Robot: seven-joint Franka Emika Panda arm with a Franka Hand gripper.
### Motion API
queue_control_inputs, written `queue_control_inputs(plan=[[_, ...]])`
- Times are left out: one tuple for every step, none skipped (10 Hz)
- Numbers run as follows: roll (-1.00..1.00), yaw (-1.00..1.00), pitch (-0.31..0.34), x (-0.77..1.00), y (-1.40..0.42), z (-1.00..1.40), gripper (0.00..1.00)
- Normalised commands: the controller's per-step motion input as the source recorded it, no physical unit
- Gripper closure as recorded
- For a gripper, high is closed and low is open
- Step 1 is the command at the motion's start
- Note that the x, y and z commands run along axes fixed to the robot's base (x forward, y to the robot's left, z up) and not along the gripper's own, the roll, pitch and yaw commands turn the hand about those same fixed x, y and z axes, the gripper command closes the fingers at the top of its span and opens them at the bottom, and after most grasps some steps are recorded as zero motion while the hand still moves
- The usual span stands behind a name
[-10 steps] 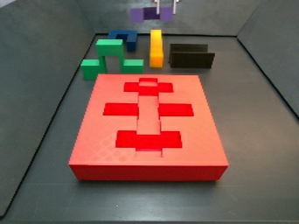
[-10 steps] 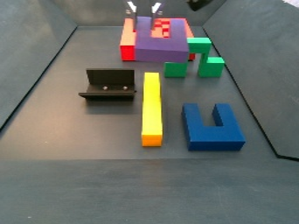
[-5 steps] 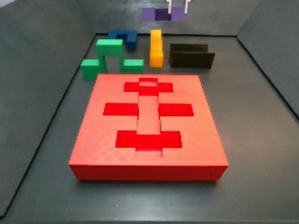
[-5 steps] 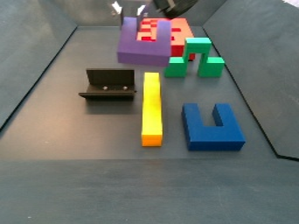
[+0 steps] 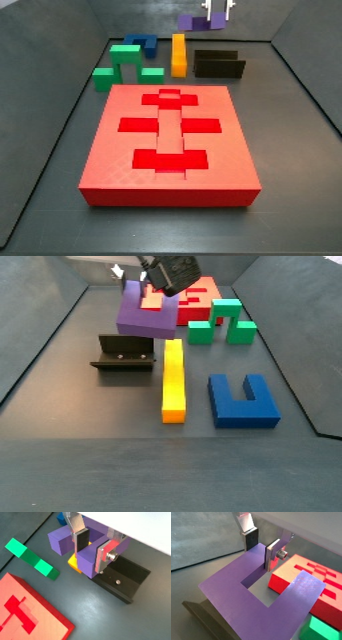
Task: Pick up the purple object. Move up. Place the purple object on the fixture. Regrasp the purple object. Move to above the board. Insert the purple object.
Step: Place the purple object on the fixture.
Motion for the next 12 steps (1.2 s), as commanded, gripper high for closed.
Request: queue_control_inputs(plan=[[-0.40, -0.03, 0.109, 1.00, 0.00, -0.04, 1.00], [-0.33, -0.09, 0.154, 0.94, 0.00, -0.19, 1.00], [-0.35, -0.21, 0.123, 0.90, 0.00, -0.11, 1.00], [-0.38, -0.38, 0.049, 0.86, 0.06, -0.05, 1.00], [-0.43, -0.51, 0.011, 0.75, 0.13, -0.02, 1.00], [-0.58, -0.46, 0.000, 0.81, 0.17, 0.00, 1.00], [-0.64, -0.43, -0.023, 0.81, 0.19, 0.01, 1.00], [-0.71, -0.23, -0.109, 0.68, 0.17, 0.00, 1.00], [-0.67, 0.00, -0.023, 0.60, 0.10, -0.05, 1.00], [-0.51, 0.24, 0.014, 0.56, 0.00, -0.08, 1.00], [-0.13, 0.50, 0.249, 0.47, -0.02, -0.05, 1.00], [0.00, 0.51, 0.377, 0.51, -0.02, -0.01, 1.00]])
